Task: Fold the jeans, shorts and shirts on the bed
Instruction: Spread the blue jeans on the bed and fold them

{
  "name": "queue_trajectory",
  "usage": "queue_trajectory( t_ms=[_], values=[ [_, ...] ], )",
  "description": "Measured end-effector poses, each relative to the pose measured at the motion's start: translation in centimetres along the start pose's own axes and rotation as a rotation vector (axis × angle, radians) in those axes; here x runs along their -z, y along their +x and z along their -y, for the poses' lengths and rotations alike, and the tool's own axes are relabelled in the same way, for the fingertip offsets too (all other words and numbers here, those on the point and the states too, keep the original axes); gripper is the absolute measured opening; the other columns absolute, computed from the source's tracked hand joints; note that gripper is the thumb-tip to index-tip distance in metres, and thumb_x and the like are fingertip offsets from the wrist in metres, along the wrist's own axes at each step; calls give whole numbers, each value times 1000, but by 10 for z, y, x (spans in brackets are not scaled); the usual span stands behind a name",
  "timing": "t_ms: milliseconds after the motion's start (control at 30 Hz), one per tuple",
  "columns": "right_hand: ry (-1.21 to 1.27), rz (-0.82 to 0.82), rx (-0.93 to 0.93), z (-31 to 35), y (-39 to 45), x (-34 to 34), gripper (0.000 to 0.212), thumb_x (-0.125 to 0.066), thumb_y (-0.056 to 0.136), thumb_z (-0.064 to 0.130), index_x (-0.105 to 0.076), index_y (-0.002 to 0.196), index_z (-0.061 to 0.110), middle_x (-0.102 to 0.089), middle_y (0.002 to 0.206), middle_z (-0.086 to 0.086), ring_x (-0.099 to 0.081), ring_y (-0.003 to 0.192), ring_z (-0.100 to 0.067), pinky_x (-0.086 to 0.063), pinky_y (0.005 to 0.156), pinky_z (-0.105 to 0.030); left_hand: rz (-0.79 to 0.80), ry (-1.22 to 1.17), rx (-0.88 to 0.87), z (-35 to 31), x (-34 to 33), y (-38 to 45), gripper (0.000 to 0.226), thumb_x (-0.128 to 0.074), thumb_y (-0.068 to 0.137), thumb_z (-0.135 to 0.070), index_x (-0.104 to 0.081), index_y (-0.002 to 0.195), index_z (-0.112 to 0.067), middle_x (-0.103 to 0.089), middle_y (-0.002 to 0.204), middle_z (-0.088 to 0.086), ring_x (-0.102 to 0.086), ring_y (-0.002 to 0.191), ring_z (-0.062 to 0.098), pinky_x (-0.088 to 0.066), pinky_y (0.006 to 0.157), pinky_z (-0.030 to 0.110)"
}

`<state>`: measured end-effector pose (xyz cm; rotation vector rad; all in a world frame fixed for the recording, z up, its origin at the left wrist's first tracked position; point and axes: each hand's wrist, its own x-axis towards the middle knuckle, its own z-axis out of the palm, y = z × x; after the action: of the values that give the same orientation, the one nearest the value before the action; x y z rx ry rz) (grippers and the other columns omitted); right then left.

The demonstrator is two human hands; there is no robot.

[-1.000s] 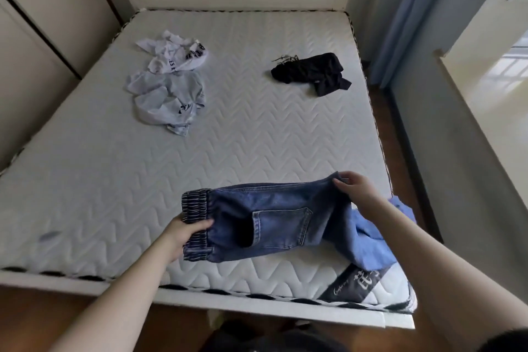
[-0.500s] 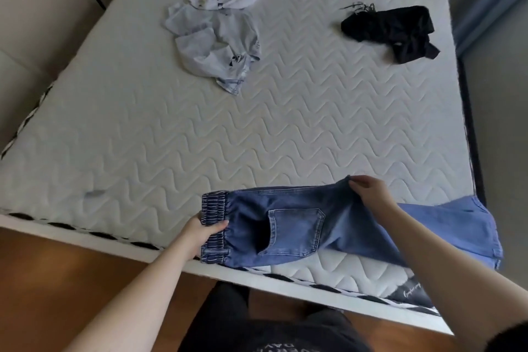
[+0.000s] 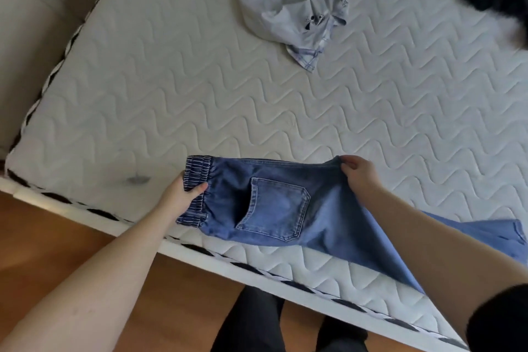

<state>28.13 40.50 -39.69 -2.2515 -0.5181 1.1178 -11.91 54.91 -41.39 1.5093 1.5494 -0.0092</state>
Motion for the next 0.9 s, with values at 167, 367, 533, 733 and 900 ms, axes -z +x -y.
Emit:
queue_trajectory(
  t_ms=[167,367,533,733,900],
  values=[
    [31,36,26,39,30,-42,34,-50,92,0,-67,117,14,-70,111,-3,-63,101,-14,-48,88,-24,-43,55,-21,11,46,42,44,-72,85,-41,-58,120,-18,-69,112,6,-63,101,28,-46,82,36],
    [93,-17,10,64,56,-72,44,-40,89,-3,-59,122,18,-68,117,0,-64,103,-17,-51,84,-29,-195,89,8,7,72,85,59,-76,82,-38,-50,128,-12,-66,116,9,-63,102,32,-44,80,34],
    [-227,-29,168,58,46,-99,48,-45,93,3,-49,138,19,-53,137,-3,-53,117,-21,-42,88,-29,-300,410,-69,11,46,81,68,-72,81,-10,-43,141,-4,-53,129,24,-52,116,42,-44,95,48],
    [-962,331,585,18,-10,-156,67,-47,97,28,-14,156,25,-5,164,1,-8,150,-21,-9,120,-42,6,912,-484,22,-31,42,76,-61,88,-25,-24,155,-24,-22,160,11,-24,145,31,-28,114,48],
    [-1170,484,425,-7,-9,-173,70,-36,100,46,1,156,27,9,164,2,2,151,-22,-3,121,-47,229,1044,-272,46,-62,28,76,-45,97,-30,3,156,-30,12,163,5,2,150,26,-19,118,48]
  ],
)
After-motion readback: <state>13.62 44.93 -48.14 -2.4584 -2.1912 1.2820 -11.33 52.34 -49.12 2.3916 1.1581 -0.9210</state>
